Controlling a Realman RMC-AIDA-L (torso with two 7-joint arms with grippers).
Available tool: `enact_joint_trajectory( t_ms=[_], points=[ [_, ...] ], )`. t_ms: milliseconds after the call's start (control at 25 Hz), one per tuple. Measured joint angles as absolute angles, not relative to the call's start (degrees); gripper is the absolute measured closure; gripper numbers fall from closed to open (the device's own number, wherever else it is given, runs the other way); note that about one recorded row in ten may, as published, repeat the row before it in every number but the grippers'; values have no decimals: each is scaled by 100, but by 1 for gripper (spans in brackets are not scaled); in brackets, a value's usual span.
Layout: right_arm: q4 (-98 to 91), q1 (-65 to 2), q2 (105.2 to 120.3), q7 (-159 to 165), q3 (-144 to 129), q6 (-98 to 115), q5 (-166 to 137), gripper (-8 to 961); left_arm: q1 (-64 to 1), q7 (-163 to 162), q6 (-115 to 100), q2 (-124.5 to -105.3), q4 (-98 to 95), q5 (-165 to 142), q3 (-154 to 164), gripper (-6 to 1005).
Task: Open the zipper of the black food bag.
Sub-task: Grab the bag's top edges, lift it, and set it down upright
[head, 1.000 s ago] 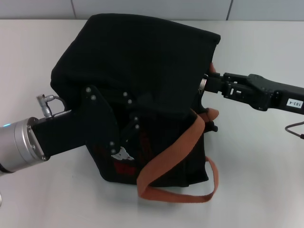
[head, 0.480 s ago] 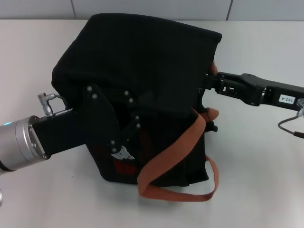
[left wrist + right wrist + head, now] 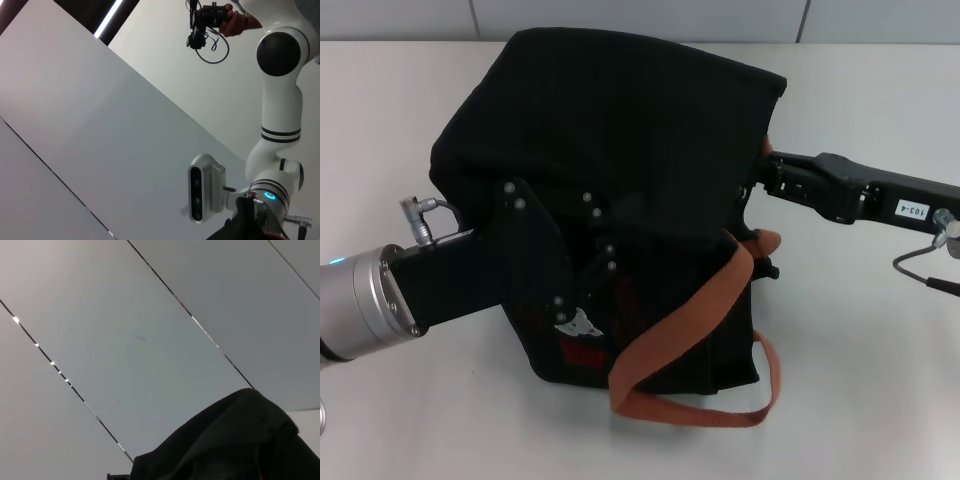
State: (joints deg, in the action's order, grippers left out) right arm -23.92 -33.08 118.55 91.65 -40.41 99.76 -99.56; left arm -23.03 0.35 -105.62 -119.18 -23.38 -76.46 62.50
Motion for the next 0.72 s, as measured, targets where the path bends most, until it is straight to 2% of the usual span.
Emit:
enact_joint_trajectory(
  t_ms=[200, 520, 720],
  points=[
    [-2391, -3265, 11884, 8857, -4035, 10026, -9952, 790, -2303, 35, -10562, -11918, -2323, -7646, 6249, 906],
    [-2414, -3226, 11883, 8710, -4035, 10134, -9947, 919, -2302, 35, -10556, -11918, -2320, -7587, 6249, 906],
    [-2437, -3048, 11832, 8627, -3858, 10334, -9947, 948, -2279, 35, -10553, -11918, -2320, -7520, 6248, 906]
  ],
)
